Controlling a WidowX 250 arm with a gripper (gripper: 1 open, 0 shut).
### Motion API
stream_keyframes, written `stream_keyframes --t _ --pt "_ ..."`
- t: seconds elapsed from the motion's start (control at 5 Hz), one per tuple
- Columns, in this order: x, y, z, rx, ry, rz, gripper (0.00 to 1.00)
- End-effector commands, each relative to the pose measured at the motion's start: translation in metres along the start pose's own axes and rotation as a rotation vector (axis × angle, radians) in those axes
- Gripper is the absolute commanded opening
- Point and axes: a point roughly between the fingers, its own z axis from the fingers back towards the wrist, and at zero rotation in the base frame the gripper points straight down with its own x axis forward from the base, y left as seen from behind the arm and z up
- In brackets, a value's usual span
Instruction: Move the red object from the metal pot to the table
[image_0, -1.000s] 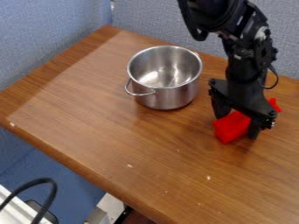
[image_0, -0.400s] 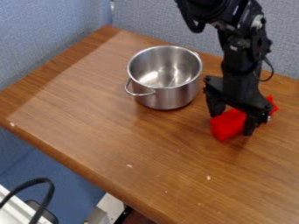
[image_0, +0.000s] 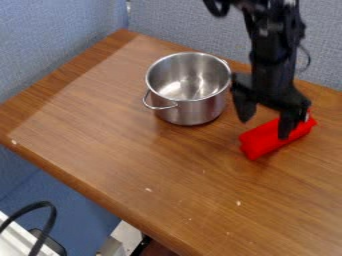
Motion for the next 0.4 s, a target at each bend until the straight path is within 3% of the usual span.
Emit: stream_keyframes --t 0.0,0.2 --pt "0.012 0.002 0.042 -0.006 -0.095 0.005 1.00" --pt "0.013 0.001 0.052 -0.019 -0.088 -0.011 1.00"
